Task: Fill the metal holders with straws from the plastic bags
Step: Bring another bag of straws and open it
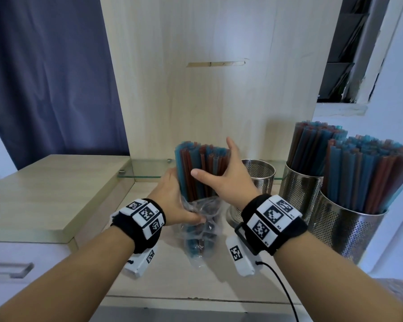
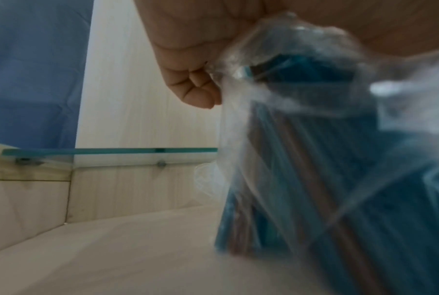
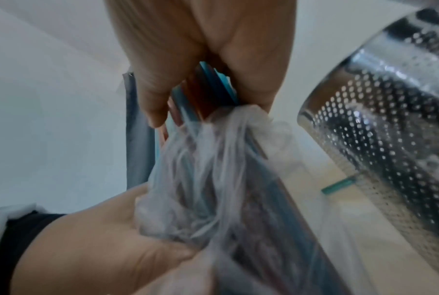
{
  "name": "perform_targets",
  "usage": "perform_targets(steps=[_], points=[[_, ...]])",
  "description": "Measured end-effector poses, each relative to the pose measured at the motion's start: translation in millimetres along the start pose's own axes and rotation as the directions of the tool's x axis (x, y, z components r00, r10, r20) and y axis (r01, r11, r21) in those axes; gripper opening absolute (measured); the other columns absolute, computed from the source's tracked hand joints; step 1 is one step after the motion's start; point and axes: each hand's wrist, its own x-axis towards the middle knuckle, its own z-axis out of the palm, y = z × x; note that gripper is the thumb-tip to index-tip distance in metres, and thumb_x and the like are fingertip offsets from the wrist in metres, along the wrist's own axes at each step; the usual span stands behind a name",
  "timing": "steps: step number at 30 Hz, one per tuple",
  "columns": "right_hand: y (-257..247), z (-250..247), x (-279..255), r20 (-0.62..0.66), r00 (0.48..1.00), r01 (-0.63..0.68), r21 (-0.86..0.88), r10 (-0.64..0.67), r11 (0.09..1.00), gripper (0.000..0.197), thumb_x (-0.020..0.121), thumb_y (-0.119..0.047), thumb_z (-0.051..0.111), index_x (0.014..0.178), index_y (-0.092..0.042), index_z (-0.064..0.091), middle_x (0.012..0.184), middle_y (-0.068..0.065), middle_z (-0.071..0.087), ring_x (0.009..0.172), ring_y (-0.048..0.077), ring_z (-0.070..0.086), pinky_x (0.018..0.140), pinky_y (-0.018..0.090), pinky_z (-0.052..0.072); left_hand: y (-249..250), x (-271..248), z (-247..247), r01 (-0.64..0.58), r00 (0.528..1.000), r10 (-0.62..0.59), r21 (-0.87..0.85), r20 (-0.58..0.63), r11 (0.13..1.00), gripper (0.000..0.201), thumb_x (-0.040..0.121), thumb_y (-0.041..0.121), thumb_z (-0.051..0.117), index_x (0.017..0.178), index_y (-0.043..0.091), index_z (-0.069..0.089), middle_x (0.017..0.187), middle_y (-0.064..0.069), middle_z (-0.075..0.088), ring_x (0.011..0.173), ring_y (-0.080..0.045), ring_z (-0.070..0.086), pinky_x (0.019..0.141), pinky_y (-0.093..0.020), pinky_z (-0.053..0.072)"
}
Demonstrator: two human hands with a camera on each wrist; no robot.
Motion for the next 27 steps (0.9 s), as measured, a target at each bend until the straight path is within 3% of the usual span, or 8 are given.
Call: perform_targets(steps=[5, 9, 11, 14, 17, 20, 23, 27], points=[[20, 13, 18, -0.043, 0.999, 0.009, -0.027, -0.01, 1.0, 0.08, 0.076, -0.038, 0.084, 0.139, -0.018, 0.039, 0.122, -0.009, 0.062, 0.113, 0.007, 0.061, 0.1, 0.037, 0.053, -8, -2, 24, -0.023, 0.992, 0.032, 0.074, -0.119, 0.997, 0.133, 0.047, 0.075, 0.074, 0.152, 0.017, 0.015, 0.135, -0.001, 0.033, 0.126, -0.017, 0.036, 0.107, -0.042, 0.041], [25, 14, 18, -0.029, 1.0, 0.005, 0.025, -0.004, 1.0, 0.068, 0.076, -0.031, 0.085, 0.132, -0.019, 0.047, 0.118, -0.009, 0.064, 0.107, 0.002, 0.063, 0.087, 0.018, 0.053, -12, -1, 33, -0.066, 0.978, 0.071, 0.033, -0.198, 0.997, 0.129, 0.049, 0.071, 0.076, 0.15, 0.015, 0.018, 0.136, -0.001, 0.035, 0.127, -0.017, 0.039, 0.105, -0.04, 0.043], [26, 16, 16, -0.029, 1.0, 0.002, 0.071, 0.0, 0.998, 0.072, 0.071, -0.035, 0.088, 0.13, -0.02, 0.048, 0.118, -0.007, 0.066, 0.107, 0.003, 0.065, 0.09, 0.026, 0.055, -11, -1, 33, -0.079, 0.974, 0.08, 0.012, -0.21, 0.997, 0.129, 0.049, 0.068, 0.078, 0.15, 0.015, 0.017, 0.137, -0.001, 0.034, 0.128, -0.016, 0.039, 0.106, -0.04, 0.043], [24, 18, 12, -0.083, 0.996, 0.038, 0.097, -0.03, 0.995, 0.08, 0.068, -0.038, 0.089, 0.134, -0.021, 0.047, 0.121, -0.01, 0.065, 0.111, 0.002, 0.063, 0.098, 0.032, 0.053, -14, 0, 37, -0.07, 0.972, 0.068, -0.002, -0.224, 0.998, 0.135, 0.049, 0.068, 0.082, 0.152, 0.013, 0.013, 0.144, -0.003, 0.033, 0.134, -0.018, 0.038, 0.109, -0.04, 0.042], [14, 19, 8, -0.099, 0.992, 0.088, 0.085, -0.079, 0.993, 0.092, 0.077, -0.033, 0.084, 0.151, -0.024, 0.029, 0.126, -0.024, 0.052, 0.116, -0.012, 0.051, 0.103, 0.016, 0.043, -14, -1, 40, -0.052, 0.964, 0.056, 0.021, -0.26, 0.998, 0.139, 0.05, 0.056, 0.087, 0.152, 0.014, 0.003, 0.149, -0.012, 0.03, 0.138, -0.025, 0.035, 0.11, -0.044, 0.039], [10, 19, 9, -0.037, 0.997, 0.063, 0.036, -0.061, 0.997, 0.09, 0.084, -0.037, 0.076, 0.154, -0.024, 0.021, 0.14, -0.009, 0.051, 0.127, 0.002, 0.051, 0.11, 0.028, 0.042, -12, -1, 40, -0.041, 0.949, 0.048, 0.03, -0.312, 0.999, 0.139, 0.051, 0.044, 0.091, 0.152, 0.003, 0.003, 0.147, -0.018, 0.032, 0.135, -0.031, 0.037, 0.109, -0.047, 0.04], [4, 14, 14, -0.013, 0.999, 0.043, -0.02, -0.043, 0.999, 0.085, 0.092, -0.042, 0.064, 0.156, -0.02, 0.013, 0.146, 0.001, 0.046, 0.133, 0.012, 0.046, 0.113, 0.032, 0.038, -13, 0, 39, -0.032, 0.944, 0.022, -0.025, -0.33, 0.999, 0.142, 0.052, 0.048, 0.089, 0.154, 0.017, -0.005, 0.143, -0.013, 0.042, 0.129, -0.028, 0.047, 0.102, -0.046, 0.047], [2, 8, 22, -0.043, 0.998, 0.032, -0.065, -0.034, 0.997, 0.071, 0.095, -0.045, 0.058, 0.148, -0.015, 0.021, 0.127, -0.003, 0.052, 0.118, 0.012, 0.053, 0.107, 0.034, 0.044, -8, -2, 33, 0.093, 0.955, -0.097, -0.026, -0.28, 0.995, 0.146, 0.056, 0.054, 0.086, 0.15, 0.028, -0.023, 0.129, -0.01, 0.057, 0.113, -0.026, 0.059, 0.093, -0.039, 0.052]])
